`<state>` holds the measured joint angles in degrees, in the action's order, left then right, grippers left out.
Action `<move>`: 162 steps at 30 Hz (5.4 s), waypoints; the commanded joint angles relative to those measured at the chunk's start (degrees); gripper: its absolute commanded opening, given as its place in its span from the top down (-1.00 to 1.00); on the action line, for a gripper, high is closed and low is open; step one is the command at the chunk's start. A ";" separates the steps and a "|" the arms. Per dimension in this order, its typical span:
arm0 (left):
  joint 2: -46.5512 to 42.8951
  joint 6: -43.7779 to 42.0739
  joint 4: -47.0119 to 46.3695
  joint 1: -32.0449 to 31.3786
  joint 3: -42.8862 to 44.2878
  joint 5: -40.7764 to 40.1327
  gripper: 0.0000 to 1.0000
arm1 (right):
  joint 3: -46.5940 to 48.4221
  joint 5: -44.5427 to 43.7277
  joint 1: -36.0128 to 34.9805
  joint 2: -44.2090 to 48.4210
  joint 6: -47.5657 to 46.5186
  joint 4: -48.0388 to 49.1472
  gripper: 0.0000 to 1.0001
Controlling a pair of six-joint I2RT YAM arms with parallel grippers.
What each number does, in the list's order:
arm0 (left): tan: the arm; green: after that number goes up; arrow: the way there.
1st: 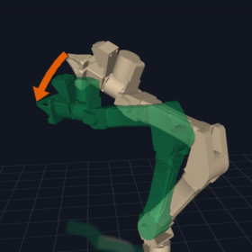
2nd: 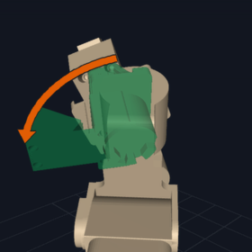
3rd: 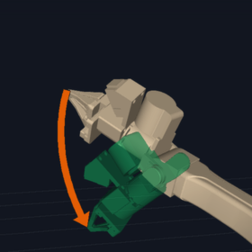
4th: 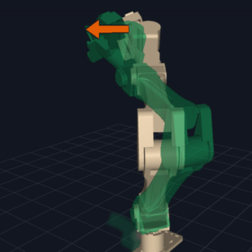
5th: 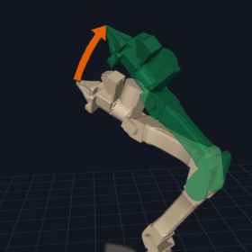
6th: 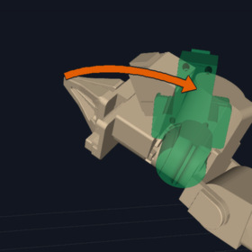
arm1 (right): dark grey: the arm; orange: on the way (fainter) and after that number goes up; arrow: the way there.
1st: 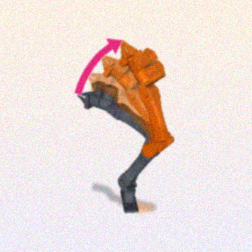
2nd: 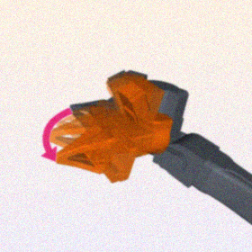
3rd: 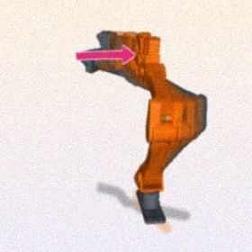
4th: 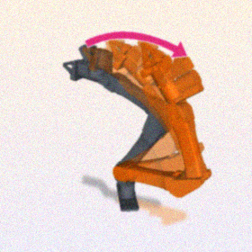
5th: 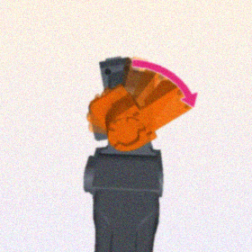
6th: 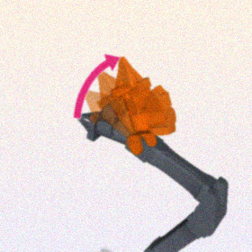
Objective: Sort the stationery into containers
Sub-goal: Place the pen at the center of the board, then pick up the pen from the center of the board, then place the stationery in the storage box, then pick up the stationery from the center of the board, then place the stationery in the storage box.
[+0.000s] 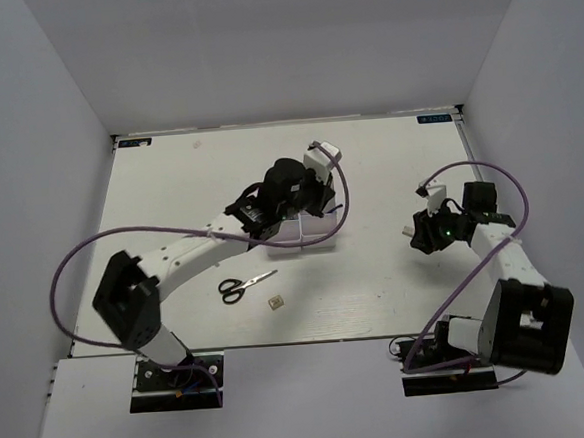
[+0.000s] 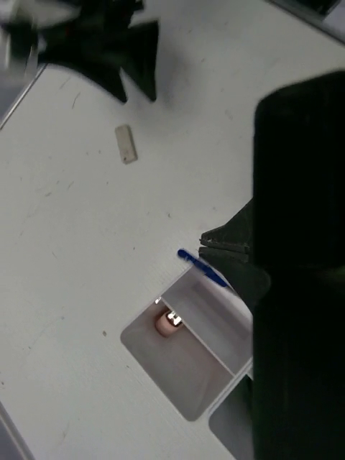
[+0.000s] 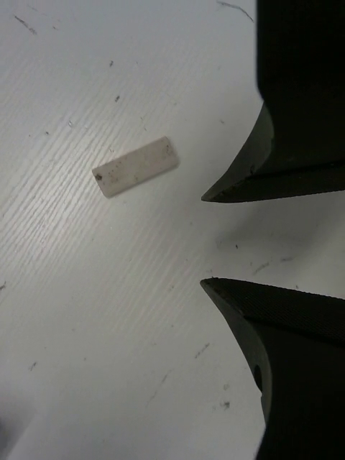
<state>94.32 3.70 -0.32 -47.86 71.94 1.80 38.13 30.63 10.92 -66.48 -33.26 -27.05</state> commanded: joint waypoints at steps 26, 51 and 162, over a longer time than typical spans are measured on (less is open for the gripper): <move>-43.70 45.42 47.25 -4.60 -33.08 -16.13 -0.56 | 13.74 -4.87 -3.27 -30.47 -29.41 0.49 -0.33; -14.34 29.46 31.70 -13.93 -28.17 -17.46 -0.30 | 29.18 21.56 -13.55 -18.78 -31.79 -40.79 1.00; 6.92 1.39 16.92 -4.35 5.66 -10.68 0.76 | 0.63 -36.96 -33.15 8.64 12.42 -0.99 1.00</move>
<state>103.39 5.48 17.47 -52.69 74.19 -9.17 38.72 -7.31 -22.50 -58.70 -21.45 -29.71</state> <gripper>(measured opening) 0.302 0.001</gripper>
